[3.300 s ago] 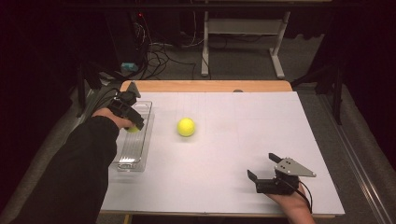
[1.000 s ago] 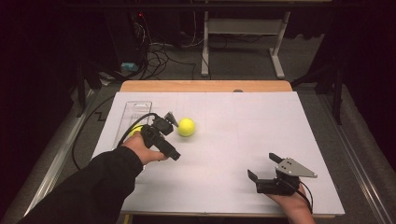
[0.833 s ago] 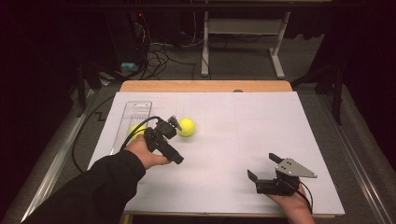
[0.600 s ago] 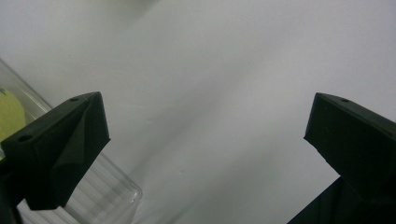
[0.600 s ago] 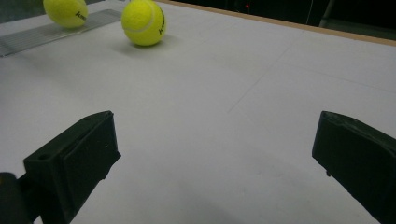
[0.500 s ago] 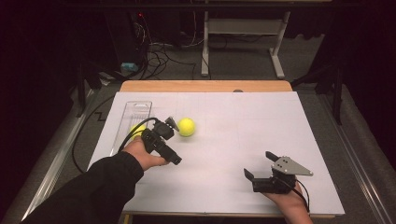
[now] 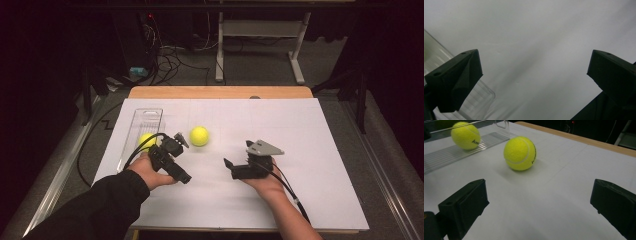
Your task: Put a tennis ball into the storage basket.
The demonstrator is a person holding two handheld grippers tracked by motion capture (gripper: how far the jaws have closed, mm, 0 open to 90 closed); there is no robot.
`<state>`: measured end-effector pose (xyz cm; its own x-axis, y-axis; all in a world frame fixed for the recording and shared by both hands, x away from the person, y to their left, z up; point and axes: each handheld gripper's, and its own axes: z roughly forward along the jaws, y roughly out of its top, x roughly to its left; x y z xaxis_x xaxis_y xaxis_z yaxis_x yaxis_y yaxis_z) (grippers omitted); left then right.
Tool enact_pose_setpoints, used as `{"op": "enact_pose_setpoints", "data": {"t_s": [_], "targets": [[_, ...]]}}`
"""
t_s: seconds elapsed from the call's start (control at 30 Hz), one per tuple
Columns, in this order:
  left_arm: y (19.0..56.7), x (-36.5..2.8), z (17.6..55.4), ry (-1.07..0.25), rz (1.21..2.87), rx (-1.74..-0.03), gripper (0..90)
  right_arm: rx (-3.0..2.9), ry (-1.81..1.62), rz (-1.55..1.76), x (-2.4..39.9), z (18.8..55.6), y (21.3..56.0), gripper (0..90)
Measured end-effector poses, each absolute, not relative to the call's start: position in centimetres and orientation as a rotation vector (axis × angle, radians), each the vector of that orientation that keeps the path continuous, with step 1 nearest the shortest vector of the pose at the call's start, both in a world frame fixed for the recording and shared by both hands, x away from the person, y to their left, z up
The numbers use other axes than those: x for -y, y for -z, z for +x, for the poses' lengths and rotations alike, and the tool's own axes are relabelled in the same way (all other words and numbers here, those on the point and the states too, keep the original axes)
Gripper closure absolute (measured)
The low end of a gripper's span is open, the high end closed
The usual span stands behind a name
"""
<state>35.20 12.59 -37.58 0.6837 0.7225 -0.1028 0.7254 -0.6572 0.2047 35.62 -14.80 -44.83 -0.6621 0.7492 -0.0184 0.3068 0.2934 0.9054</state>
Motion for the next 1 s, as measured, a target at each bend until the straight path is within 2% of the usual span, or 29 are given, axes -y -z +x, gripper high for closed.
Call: {"op": "enact_pose_setpoints", "data": {"t_s": [0.33, 0.53, 0.9, 1.0], "targets": [[37.8, -12.5, 34.9, 0.035, 2.669, -1.135, 0.5, -2.205, -1.307, 0.988, 8.3, 41.4, 45.5, 4.1], [37.9, -12.5, 35.1, 0.041, 2.675, -1.129, 0.5, -2.254, -1.262, 1.013, 5.2, 44.1, 46.2, 9.1], [37.9, -12.7, 35.2, 0.054, 2.673, -1.118, 0.5, -2.353, -1.168, 1.021, 3.3, 45.8, 46.9, 15.5], [37.9, -12.7, 35.2, 0.055, 2.668, -1.119, 0.5, -2.381, -1.158, 1.017, 2.9, 46.0, 47.0, 22.7]]}}
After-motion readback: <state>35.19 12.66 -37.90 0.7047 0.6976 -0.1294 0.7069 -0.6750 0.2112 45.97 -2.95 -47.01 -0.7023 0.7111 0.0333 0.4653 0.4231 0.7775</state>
